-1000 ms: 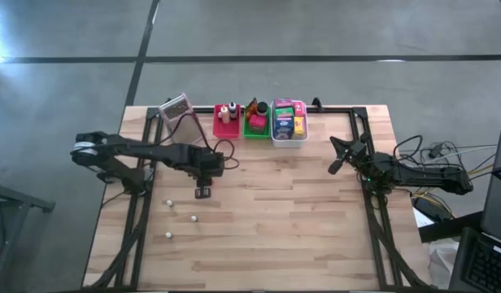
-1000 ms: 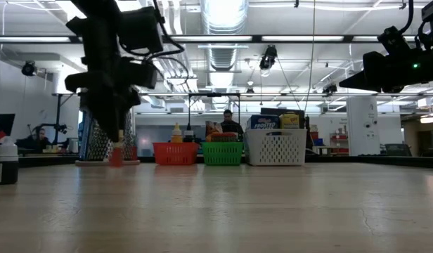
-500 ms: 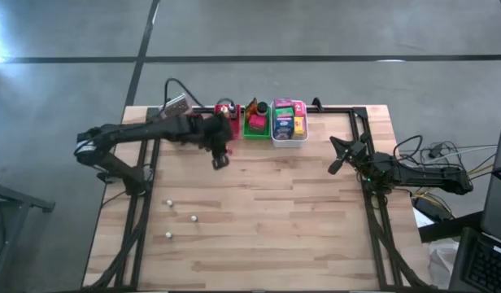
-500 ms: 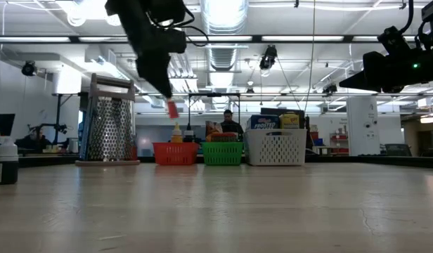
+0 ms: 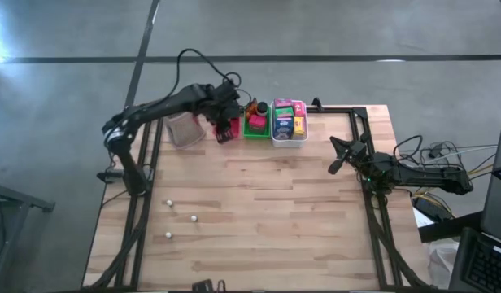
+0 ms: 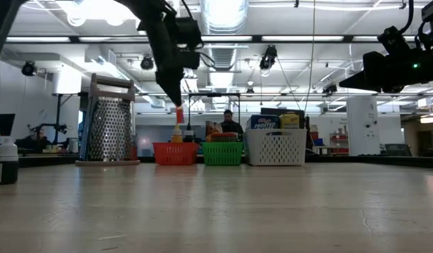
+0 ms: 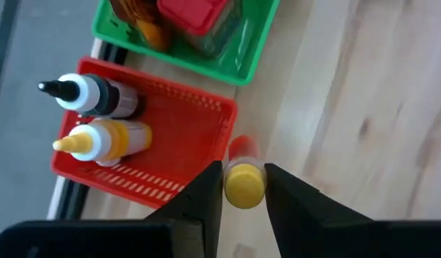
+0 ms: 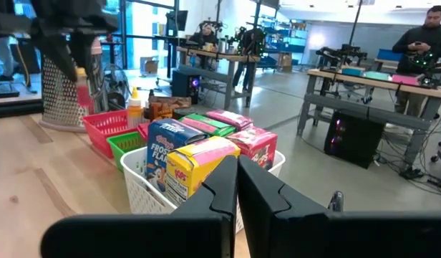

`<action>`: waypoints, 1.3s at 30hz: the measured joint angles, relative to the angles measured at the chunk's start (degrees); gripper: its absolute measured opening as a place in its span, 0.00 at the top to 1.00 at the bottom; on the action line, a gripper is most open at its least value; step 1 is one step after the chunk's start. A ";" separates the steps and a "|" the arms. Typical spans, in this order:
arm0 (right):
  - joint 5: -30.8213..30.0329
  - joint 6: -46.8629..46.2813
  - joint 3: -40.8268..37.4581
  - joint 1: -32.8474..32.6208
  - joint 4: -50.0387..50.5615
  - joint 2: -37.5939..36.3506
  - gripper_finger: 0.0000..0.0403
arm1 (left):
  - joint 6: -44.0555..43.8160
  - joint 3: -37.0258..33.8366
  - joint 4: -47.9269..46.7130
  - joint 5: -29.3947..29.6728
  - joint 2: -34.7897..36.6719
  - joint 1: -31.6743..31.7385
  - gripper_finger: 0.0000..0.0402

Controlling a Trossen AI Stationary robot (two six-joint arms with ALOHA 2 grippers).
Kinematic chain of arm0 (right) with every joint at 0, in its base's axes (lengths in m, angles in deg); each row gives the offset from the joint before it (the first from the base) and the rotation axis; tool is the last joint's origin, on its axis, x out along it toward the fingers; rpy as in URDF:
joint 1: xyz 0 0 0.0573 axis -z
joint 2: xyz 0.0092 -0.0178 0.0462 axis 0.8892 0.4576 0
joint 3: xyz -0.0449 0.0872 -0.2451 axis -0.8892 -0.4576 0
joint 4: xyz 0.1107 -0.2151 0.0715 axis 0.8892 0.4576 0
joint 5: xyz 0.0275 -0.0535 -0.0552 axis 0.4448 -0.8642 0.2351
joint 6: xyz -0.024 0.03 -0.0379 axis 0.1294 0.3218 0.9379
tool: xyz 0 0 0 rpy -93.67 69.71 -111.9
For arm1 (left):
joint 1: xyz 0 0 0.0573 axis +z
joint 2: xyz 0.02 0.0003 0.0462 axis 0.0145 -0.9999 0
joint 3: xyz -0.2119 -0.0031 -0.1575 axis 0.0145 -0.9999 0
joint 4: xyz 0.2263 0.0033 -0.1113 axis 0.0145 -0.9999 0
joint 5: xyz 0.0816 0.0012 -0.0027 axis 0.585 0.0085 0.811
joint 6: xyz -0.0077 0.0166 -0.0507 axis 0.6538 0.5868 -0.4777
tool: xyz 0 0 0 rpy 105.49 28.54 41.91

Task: Pick & Place Kitchen Items
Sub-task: Put the small orange food coloring bottle into the red bin

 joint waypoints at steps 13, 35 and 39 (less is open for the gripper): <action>-0.02 0.00 -0.02 -0.01 0.00 0.00 0.98 | 7.34 -0.55 0.98 -0.02 -4.60 7.38 0.75; 0.01 0.00 -0.02 -0.01 0.00 -0.02 0.98 | 11.85 -10.58 13.96 -0.01 -4.87 11.68 0.75; -0.01 0.00 -0.02 -0.02 0.00 -0.02 0.98 | 11.83 -10.60 15.56 -0.02 -5.02 12.27 0.75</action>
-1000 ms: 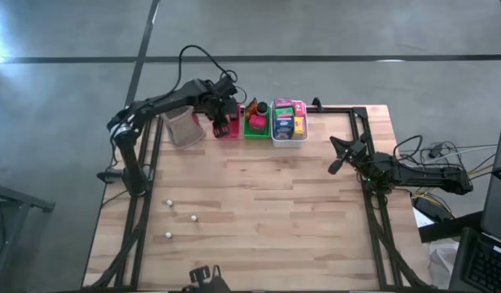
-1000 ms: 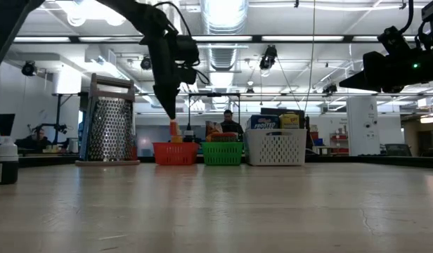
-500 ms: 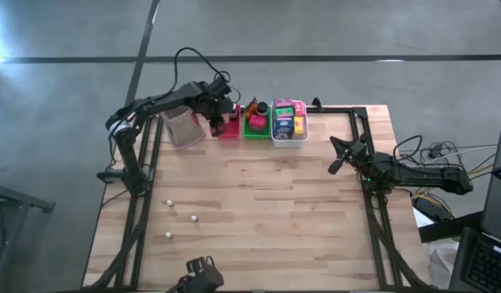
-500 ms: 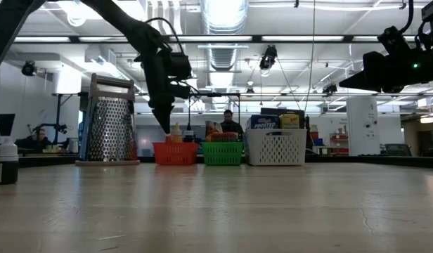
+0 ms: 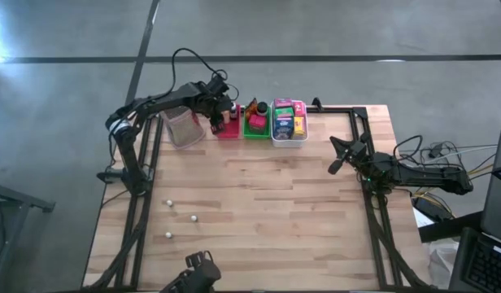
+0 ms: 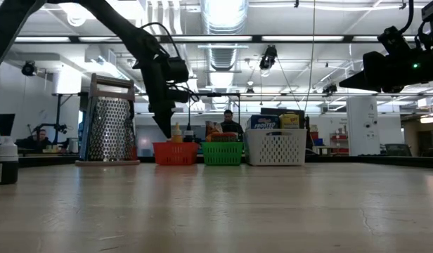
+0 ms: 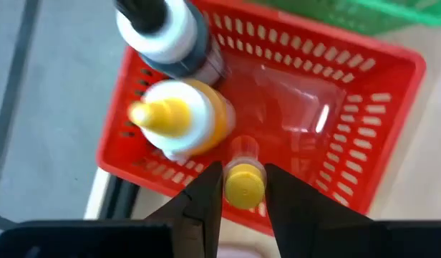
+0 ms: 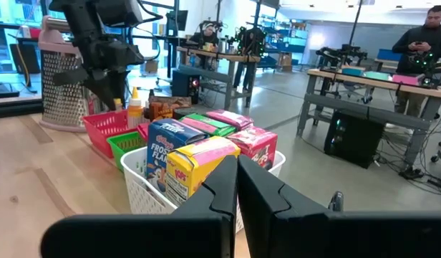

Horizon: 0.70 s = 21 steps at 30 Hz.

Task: Pick & Place Kitchen Items
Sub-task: Put the small orange food coloring bottle into the red bin

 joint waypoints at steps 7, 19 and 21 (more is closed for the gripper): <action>0.01 0.00 0.02 0.01 0.02 0.02 0.98 | 0.58 -0.69 0.50 0.01 -0.11 0.37 0.75; 0.02 0.00 0.00 0.00 0.01 0.01 0.98 | 2.64 -4.26 5.54 -0.07 -0.13 1.40 0.75; 0.02 0.00 0.01 0.00 0.01 0.01 0.98 | 2.86 -4.26 5.84 -0.09 -0.13 2.02 0.75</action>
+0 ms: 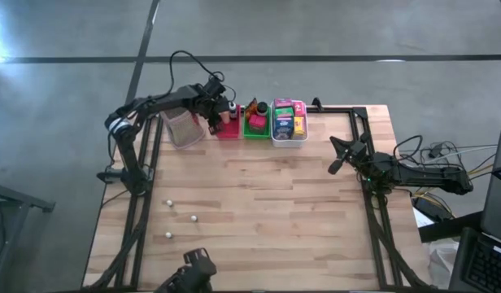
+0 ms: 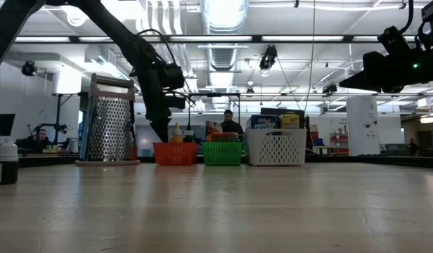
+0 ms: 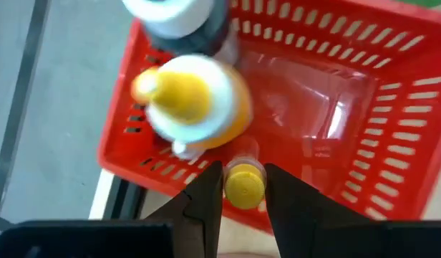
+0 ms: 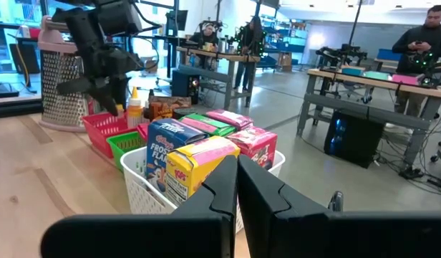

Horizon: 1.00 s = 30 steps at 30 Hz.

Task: Pick & Place Kitchen Items
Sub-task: Put the small orange food coloring bottle into the red bin

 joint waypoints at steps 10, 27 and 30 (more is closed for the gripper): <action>-0.01 0.00 0.00 -0.01 0.01 0.01 0.98 | 0.17 3.40 -0.93 -2.38 -4.47 1.69 0.75; -0.01 0.00 0.01 -0.01 -0.01 -0.01 0.98 | -0.70 5.31 -3.28 -2.25 -5.33 1.76 0.75; -0.02 0.00 0.01 -0.01 0.00 0.00 0.98 | -0.65 5.31 -3.26 -2.25 -5.33 1.79 0.75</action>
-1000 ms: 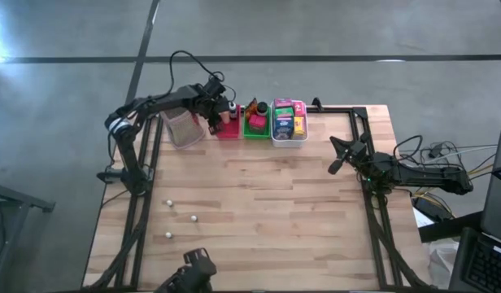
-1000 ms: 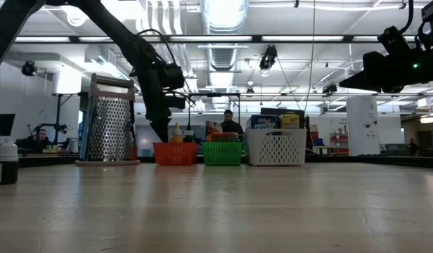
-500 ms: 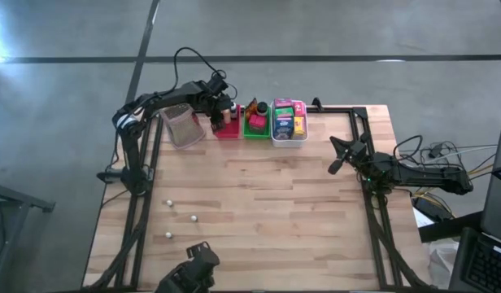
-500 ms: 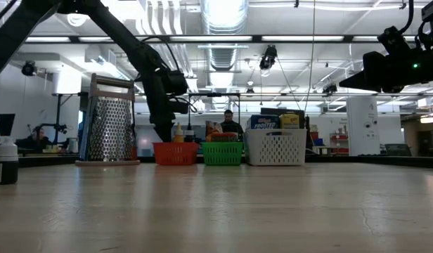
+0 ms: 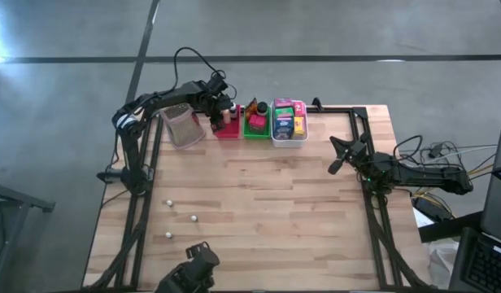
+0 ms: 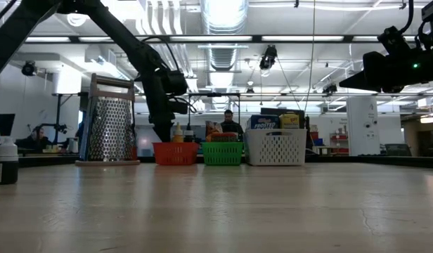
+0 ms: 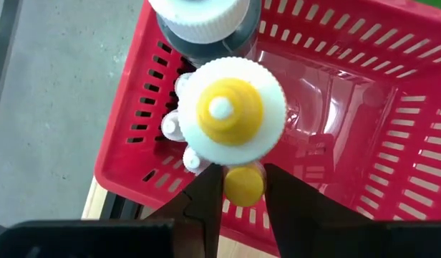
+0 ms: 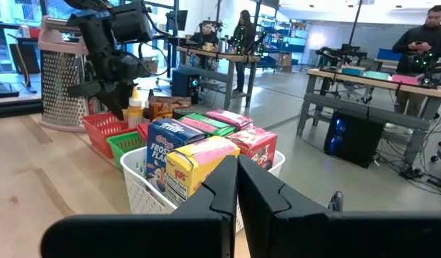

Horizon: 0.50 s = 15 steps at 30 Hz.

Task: Pick & Place Kitchen Items
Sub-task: Put the small orange food coloring bottle into the red bin

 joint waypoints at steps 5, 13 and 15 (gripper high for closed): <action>0.00 0.00 -0.01 0.00 0.00 0.00 0.98 | -0.29 0.00 0.19 -0.01 0.00 0.01 0.74; 0.02 0.00 -0.01 0.00 0.00 0.00 0.98 | -0.71 -0.07 0.04 0.04 -0.22 0.01 0.68; 0.01 0.00 -0.02 0.00 0.00 0.01 0.98 | -0.97 -0.07 0.17 0.03 -0.22 0.01 0.67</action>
